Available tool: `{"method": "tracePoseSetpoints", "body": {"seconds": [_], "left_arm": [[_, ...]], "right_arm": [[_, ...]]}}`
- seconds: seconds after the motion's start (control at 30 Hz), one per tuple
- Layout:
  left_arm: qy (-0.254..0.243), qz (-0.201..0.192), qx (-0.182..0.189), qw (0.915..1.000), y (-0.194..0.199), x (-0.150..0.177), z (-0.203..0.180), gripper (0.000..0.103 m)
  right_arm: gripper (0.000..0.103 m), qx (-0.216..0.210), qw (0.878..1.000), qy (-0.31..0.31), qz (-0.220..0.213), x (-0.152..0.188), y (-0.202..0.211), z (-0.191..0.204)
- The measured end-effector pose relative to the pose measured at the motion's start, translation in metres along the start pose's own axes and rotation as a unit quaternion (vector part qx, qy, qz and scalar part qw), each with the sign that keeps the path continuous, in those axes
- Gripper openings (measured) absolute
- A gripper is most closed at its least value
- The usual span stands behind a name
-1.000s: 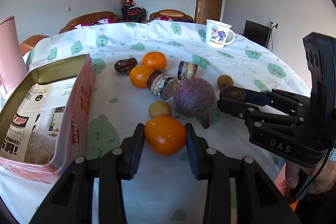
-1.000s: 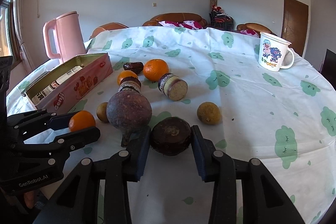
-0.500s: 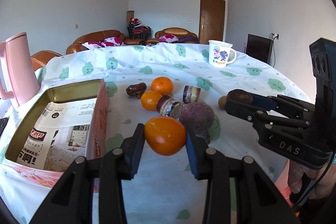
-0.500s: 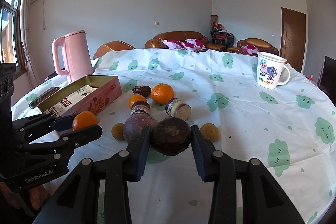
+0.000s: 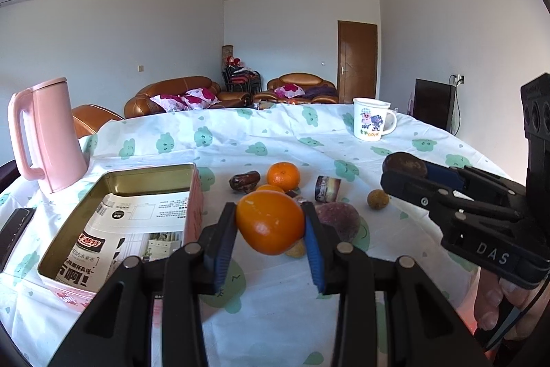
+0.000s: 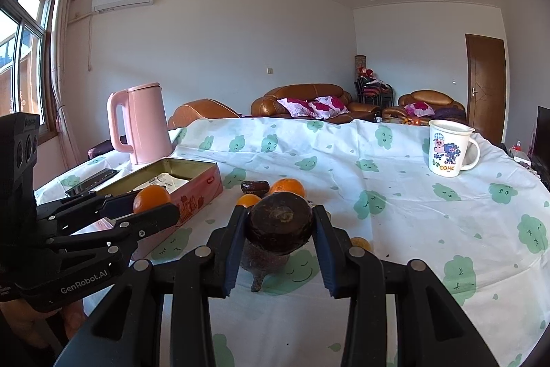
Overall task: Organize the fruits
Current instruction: 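Carry both fruits over the tin and open both tools to drop them in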
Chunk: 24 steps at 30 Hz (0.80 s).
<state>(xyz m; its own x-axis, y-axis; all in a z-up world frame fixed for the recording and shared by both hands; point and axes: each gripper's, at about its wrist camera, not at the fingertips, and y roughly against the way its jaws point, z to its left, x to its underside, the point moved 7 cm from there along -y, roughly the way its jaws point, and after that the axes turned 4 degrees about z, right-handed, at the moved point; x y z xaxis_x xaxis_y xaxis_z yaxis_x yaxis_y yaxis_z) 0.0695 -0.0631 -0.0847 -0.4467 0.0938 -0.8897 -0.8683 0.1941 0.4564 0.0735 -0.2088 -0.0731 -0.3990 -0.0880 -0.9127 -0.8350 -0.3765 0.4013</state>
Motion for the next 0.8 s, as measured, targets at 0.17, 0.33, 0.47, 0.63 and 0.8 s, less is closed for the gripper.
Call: {"method": "tracePoseSetpoints", "body": {"seconds": [0.17,0.33,0.47,0.63,0.8], "left_arm": [[0.001,-0.015,-0.007,0.9999,0.006,-0.004,0.003,0.039],[0.000,-0.029,-0.021,0.9994,0.012,-0.007,0.008,0.039],[0.001,-0.034,-0.031,0.9989,0.014,-0.009,0.012,0.039],[0.010,-0.036,-0.040,0.9985,0.017,-0.011,0.022,0.039],[0.024,-0.034,-0.054,0.9976,0.019,-0.016,0.041,0.039]], "right_arm": [[0.040,-0.007,1.000,0.005,-0.011,-0.005,0.002,0.005],[0.040,-0.015,1.000,0.013,-0.014,-0.007,0.000,0.013],[0.040,-0.023,0.999,0.021,-0.019,-0.010,-0.002,0.021],[0.040,-0.035,0.999,0.034,-0.022,-0.020,-0.006,0.034],[0.040,-0.054,0.997,0.044,-0.022,-0.035,-0.013,0.049]]}}
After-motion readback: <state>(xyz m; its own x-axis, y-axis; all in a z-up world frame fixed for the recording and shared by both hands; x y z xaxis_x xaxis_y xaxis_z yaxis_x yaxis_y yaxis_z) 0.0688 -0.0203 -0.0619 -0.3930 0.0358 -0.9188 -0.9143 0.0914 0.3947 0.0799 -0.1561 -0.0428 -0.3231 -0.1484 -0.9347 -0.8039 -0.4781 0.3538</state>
